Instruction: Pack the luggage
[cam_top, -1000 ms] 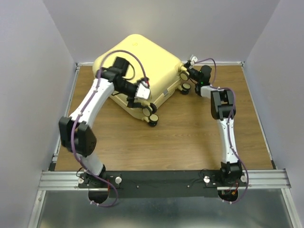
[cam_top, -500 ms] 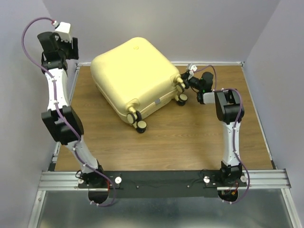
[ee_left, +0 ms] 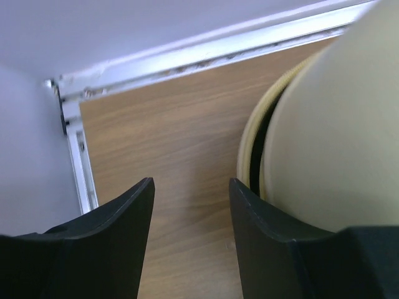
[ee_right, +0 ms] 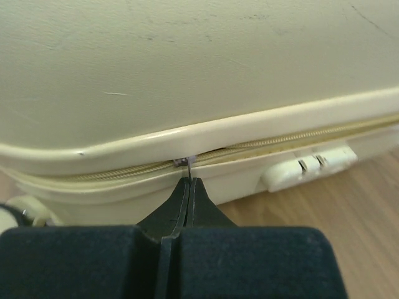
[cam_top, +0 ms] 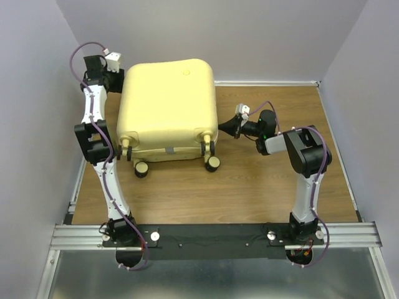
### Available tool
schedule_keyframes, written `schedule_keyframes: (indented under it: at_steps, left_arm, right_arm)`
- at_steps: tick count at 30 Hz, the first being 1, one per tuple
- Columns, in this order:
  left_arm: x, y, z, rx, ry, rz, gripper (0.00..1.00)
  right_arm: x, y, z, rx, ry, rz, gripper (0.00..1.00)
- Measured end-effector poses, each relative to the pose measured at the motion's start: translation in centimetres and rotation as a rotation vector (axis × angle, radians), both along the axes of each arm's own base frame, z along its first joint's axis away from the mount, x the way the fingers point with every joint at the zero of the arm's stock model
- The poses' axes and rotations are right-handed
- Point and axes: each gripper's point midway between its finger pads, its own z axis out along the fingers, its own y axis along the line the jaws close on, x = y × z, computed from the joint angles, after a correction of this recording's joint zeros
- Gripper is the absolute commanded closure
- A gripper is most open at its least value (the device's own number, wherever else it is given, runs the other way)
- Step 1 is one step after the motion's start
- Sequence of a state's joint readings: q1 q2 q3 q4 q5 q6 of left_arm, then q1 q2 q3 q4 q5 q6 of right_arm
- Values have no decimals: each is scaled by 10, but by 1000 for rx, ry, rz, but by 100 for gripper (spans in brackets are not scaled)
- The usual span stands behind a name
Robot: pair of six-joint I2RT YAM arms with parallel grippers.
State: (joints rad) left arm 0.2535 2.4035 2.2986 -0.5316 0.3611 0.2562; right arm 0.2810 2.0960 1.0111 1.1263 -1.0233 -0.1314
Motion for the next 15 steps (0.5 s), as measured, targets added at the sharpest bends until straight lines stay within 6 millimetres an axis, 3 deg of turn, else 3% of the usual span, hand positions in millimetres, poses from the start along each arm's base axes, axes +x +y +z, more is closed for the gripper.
schedule_keyframes:
  at_steps: [2, 6, 11, 15]
  left_arm:
    - [5, -21, 5, 42, -20, -70, 43]
    - [21, -82, 17, 170, -99, -256, 45]
    - [38, -160, 57, 261, -262, -426, 45]
    - [42, -222, 105, 285, -435, -558, 18]
  right_arm:
    - [-19, 3, -2, -7, 23, 31, 100]
    - [-52, -2, -4, -27, 80, 73, 99]
    - [-85, -10, -5, -58, 141, 91, 99]
    - [-97, -12, -5, -84, 185, 57, 100]
